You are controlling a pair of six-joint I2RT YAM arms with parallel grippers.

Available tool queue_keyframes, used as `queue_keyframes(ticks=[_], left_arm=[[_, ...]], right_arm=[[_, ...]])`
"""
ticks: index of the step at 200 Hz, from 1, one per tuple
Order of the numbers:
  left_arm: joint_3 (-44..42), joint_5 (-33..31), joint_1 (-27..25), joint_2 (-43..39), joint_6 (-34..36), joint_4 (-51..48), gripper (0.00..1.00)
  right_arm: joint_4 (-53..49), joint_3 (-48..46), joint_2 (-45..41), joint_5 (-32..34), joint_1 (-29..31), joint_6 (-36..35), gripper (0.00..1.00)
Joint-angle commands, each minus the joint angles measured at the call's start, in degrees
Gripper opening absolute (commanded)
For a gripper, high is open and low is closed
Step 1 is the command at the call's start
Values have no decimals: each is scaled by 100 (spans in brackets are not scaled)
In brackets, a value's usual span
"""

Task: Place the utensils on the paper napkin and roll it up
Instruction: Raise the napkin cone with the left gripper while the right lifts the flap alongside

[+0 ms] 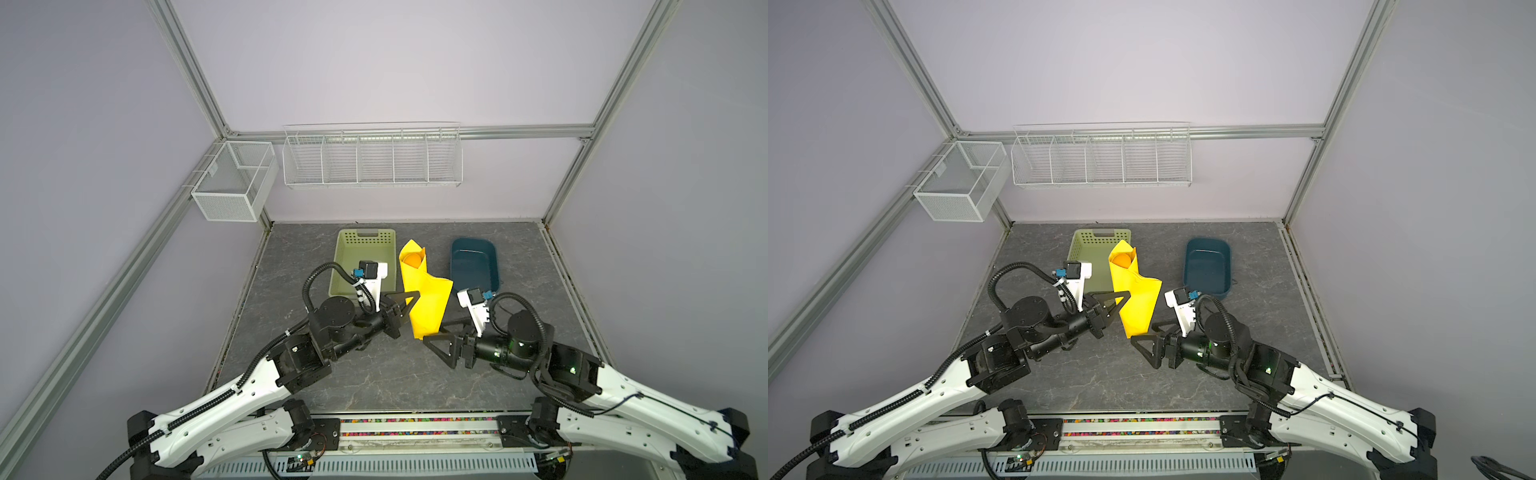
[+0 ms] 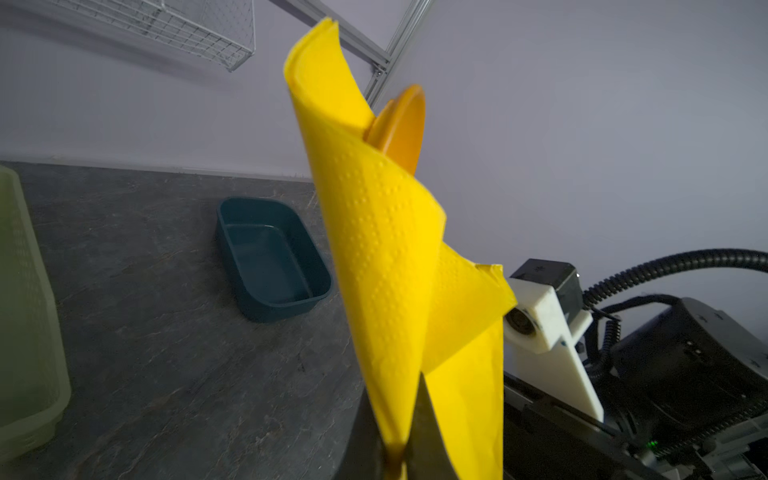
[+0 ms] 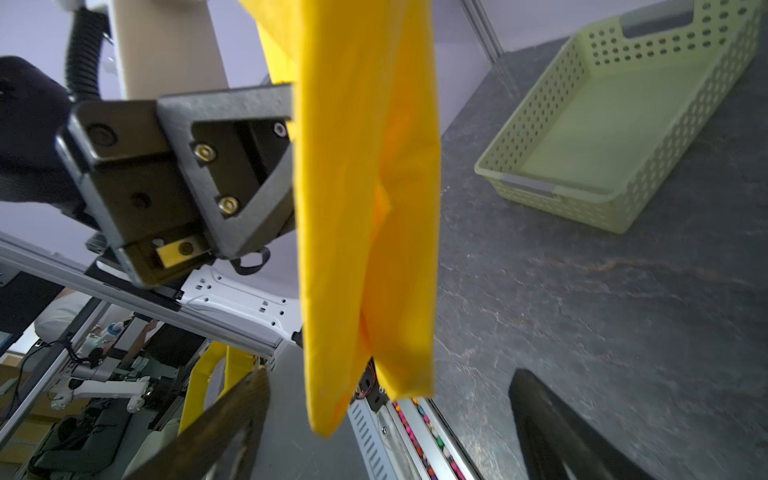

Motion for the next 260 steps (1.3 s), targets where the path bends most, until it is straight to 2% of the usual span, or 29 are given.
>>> queue_keyframes(ticks=[1, 37, 84, 171, 236, 249, 260], left_arm=[[260, 385, 26, 76, 361, 284, 2], [366, 548, 26, 28, 439, 551, 2], [536, 548, 26, -35, 626, 775, 2], [556, 536, 26, -123, 712, 1098, 3], [561, 371, 26, -218, 707, 1314, 15], [574, 373, 26, -205, 670, 1306, 21], [582, 361, 26, -220, 663, 1264, 32]], right_arm=[[594, 215, 89, -304, -22, -327, 93], [752, 420, 290, -241, -25, -255, 85], [999, 351, 252, -212, -26, -157, 55], [1667, 248, 245, -418, -32, -302, 29], [1636, 381, 260, -490, -27, -555, 9], [1566, 424, 222, -467, -26, -674, 6], [1505, 477, 185, -458, -26, -806, 6]])
